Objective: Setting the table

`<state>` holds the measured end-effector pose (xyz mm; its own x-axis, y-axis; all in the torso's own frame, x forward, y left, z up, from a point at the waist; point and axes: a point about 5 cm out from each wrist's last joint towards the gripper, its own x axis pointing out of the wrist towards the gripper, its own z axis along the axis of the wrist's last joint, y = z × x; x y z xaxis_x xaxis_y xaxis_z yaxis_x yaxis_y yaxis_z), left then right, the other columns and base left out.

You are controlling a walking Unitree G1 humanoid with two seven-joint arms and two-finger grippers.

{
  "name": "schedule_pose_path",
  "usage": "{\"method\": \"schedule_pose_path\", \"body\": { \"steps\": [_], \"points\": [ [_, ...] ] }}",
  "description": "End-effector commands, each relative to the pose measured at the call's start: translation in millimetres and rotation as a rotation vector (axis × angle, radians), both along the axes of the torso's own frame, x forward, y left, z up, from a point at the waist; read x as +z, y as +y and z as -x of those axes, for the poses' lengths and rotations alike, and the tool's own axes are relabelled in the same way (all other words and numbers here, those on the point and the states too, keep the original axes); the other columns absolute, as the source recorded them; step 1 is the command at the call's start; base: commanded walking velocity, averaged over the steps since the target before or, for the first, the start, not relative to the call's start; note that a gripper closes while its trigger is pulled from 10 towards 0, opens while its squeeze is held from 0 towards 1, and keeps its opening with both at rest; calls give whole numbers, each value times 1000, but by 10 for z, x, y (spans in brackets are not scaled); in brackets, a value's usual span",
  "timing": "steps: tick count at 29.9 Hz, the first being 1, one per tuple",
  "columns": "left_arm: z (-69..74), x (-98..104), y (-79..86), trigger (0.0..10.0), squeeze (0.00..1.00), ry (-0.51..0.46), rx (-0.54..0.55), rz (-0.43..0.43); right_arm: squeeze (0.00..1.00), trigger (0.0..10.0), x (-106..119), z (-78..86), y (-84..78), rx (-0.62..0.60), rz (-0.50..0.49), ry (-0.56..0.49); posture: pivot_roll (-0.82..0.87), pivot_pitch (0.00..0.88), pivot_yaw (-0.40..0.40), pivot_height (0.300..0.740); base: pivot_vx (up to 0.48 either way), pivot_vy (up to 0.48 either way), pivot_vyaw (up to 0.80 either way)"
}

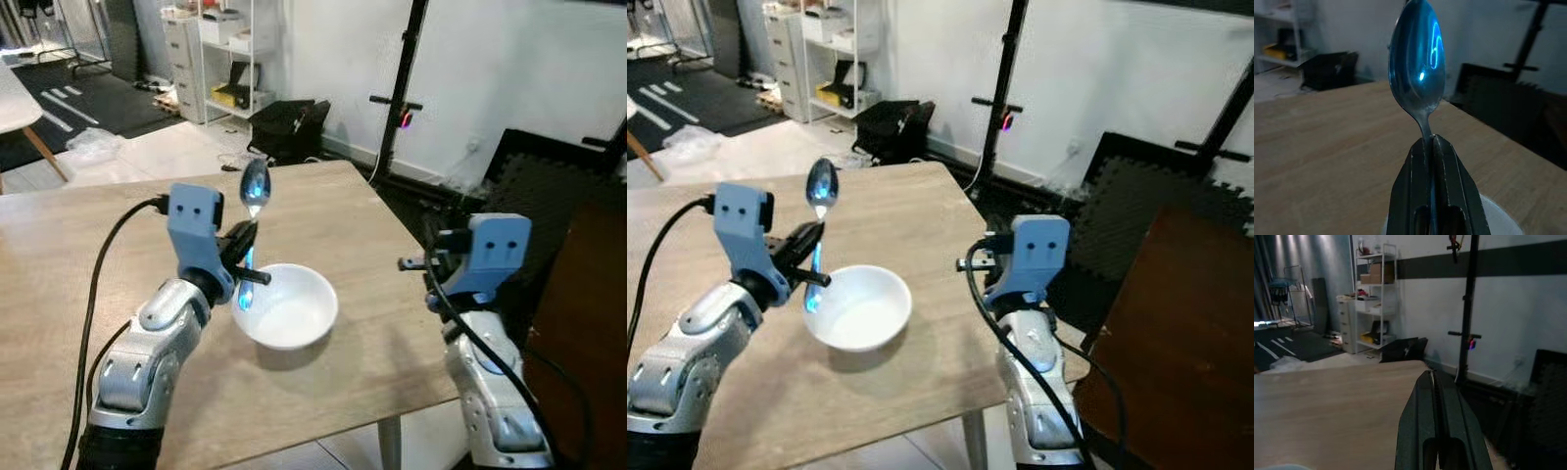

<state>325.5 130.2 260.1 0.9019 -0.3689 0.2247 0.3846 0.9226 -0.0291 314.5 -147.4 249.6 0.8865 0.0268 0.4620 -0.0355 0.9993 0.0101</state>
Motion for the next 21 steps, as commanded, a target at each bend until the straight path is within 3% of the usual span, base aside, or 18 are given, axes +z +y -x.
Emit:
{"method": "schedule_pose_path", "body": {
  "steps": [1,6,15,21],
  "points": [
    [5,-20,19,10000,0,9,7,0,0,10000,-22,8,8,7,1,8,59,35,11,740,0,431,0],
    [12,-24,24,10000,0,11,9,-2,0,10000,-26,11,6,3,-1,9,61,41,11,740,0,434,640],
    [10,-37,24,10000,0,15,15,-23,0,10000,-30,7,-1,6,-18,13,63,47,9,740,0,0,0],
    [-28,-73,49,10000,0,69,58,-27,0,10000,-27,7,9,11,-19,11,66,47,8,740,0,0,0]
  ]
}}
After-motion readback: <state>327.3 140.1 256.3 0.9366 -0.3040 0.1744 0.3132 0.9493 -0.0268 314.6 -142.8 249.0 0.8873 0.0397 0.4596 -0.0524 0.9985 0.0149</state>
